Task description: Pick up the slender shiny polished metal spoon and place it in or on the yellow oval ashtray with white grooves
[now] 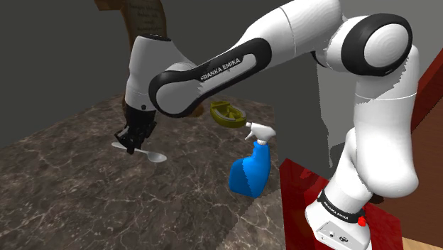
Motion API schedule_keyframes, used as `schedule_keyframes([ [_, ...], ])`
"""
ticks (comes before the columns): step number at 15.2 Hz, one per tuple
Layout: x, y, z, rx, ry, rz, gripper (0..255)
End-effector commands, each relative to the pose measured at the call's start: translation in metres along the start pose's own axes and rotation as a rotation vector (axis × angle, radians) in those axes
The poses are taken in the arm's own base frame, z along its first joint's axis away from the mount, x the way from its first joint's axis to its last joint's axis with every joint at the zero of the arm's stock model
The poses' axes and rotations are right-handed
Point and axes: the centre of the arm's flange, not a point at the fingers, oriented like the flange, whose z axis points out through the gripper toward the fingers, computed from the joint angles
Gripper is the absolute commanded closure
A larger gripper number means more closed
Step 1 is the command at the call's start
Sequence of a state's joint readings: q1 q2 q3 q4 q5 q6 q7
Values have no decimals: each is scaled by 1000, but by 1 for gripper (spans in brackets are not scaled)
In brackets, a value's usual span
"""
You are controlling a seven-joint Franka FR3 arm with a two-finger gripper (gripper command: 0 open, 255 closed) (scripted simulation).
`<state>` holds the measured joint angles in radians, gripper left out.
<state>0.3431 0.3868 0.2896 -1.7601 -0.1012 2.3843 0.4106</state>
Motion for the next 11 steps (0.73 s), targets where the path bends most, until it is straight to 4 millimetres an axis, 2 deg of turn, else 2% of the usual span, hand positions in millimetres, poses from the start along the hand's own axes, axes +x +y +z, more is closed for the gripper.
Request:
schedule_keyframes([
  [1, 2, -1, -10, 0, -1, 0, 255],
  [11, 13, -8, -61, 0, -1, 0, 255],
])
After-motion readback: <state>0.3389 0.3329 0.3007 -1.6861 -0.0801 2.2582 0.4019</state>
